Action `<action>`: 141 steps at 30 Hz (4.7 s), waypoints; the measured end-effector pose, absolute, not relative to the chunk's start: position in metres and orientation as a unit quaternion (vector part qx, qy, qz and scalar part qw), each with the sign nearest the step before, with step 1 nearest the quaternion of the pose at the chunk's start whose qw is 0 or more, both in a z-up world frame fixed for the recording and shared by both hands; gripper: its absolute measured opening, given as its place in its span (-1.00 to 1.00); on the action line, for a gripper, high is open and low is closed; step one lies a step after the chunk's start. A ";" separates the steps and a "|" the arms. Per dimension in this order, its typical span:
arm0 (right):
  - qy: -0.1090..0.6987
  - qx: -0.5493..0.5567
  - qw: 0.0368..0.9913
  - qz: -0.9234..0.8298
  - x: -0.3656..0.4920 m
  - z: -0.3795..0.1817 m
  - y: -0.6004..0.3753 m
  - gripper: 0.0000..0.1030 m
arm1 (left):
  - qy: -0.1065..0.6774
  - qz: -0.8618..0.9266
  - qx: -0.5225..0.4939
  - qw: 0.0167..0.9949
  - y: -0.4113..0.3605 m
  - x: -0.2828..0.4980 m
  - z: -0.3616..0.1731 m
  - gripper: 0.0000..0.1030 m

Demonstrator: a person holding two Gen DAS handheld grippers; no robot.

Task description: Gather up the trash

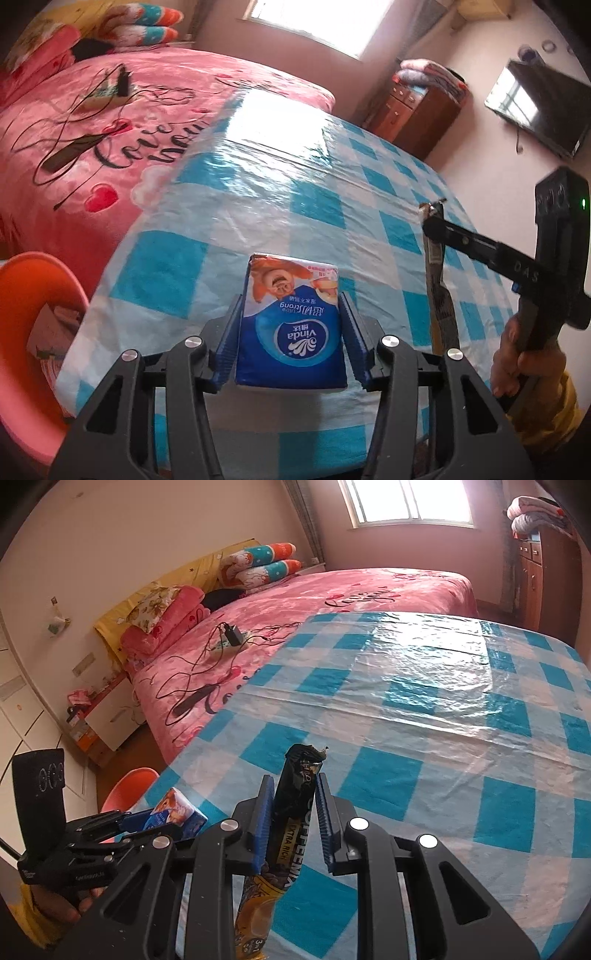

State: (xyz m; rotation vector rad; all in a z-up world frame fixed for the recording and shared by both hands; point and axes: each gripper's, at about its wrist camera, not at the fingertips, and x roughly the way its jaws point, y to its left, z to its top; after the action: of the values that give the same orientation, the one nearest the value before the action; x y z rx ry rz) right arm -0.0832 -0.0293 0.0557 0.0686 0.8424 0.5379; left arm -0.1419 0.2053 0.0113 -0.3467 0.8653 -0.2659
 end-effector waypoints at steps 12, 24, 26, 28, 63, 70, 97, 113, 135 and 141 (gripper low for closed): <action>0.411 0.037 0.852 0.322 -0.083 0.063 0.027 -0.53 | 0.389 -0.051 -0.214 0.895 0.275 -0.161 0.016 0.00; 0.417 0.013 0.805 0.422 -0.088 0.072 0.133 -0.59 | 0.379 0.073 -0.257 0.886 0.368 -0.198 0.000 0.01; 0.415 0.009 0.798 0.438 -0.089 0.072 0.153 -0.59 | 0.379 0.087 -0.266 0.882 0.380 -0.203 -0.005 0.01; 0.416 0.008 0.790 0.450 -0.089 0.071 0.171 -0.59 | 0.381 0.097 -0.274 0.878 0.389 -0.207 -0.011 0.01; 0.385 -0.016 0.832 0.400 -0.090 0.050 0.175 0.84 | 0.333 0.195 -0.202 0.900 0.398 -0.215 -0.007 0.87; 0.348 -0.030 0.861 0.370 -0.096 0.060 0.137 0.85 | 0.298 0.174 -0.205 0.916 0.373 -0.205 0.017 0.87; 0.306 -0.007 0.927 0.215 -0.093 0.071 -0.009 0.88 | 0.306 0.045 -0.151 0.939 0.240 -0.154 0.062 0.87; 0.282 0.016 0.947 0.152 -0.089 0.073 -0.078 0.88 | 0.313 0.002 -0.127 0.941 0.171 -0.128 0.073 0.92; 0.253 0.042 0.964 0.064 -0.082 0.077 -0.168 0.87 | 0.315 -0.053 -0.065 0.945 0.066 -0.087 0.074 0.92; 0.248 0.055 0.966 0.051 -0.083 0.079 -0.187 0.87 | 0.319 -0.057 -0.045 0.945 0.043 -0.079 0.074 0.92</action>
State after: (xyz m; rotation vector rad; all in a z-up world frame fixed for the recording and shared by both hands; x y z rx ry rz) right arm -0.0833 -0.1869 0.0794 0.1110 0.5025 0.1036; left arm -0.0792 0.0432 0.0740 -0.0913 0.6502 -0.1152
